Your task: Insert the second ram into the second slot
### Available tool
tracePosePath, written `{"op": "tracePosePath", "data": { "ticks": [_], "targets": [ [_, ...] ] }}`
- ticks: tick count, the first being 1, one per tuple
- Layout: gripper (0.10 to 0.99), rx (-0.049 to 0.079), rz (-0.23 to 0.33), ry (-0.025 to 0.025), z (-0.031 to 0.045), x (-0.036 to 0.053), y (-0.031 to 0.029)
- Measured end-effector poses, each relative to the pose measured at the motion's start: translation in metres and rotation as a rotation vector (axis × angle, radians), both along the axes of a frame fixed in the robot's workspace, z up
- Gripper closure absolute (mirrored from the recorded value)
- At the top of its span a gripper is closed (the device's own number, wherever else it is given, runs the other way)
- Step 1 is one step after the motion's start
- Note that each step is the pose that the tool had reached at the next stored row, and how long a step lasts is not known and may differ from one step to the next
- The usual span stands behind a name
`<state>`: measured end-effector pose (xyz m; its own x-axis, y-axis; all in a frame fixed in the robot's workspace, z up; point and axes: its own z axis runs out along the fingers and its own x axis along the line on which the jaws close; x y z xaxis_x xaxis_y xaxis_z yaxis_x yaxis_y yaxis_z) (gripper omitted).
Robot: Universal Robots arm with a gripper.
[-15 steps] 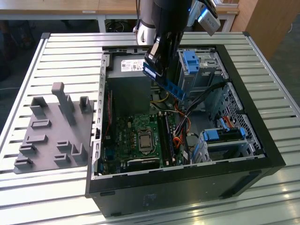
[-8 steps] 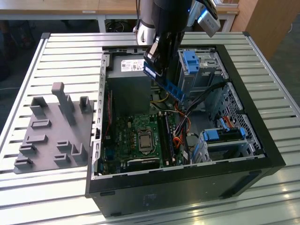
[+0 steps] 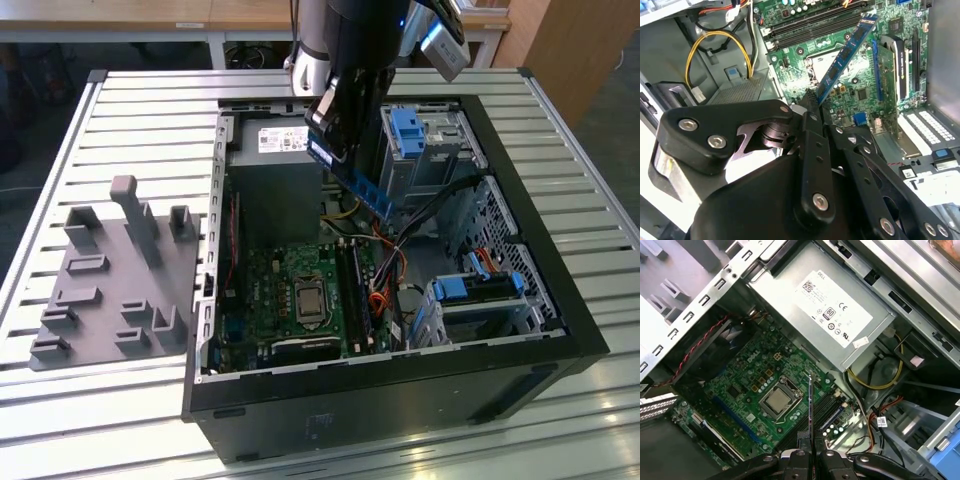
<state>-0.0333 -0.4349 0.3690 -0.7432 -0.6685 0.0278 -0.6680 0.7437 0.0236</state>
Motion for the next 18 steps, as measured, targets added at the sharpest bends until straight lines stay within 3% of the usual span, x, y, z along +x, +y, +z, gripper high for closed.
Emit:
{"op": "tracePosePath", "data": {
  "ticks": [11,18],
  "targets": [
    [0.949,-0.003,-0.068,0.0000,-0.0002,0.0000,0.0000],
    [0.949,-0.004,-0.144,0.0000,-0.0005,0.0000,0.0000]
  ]
}}
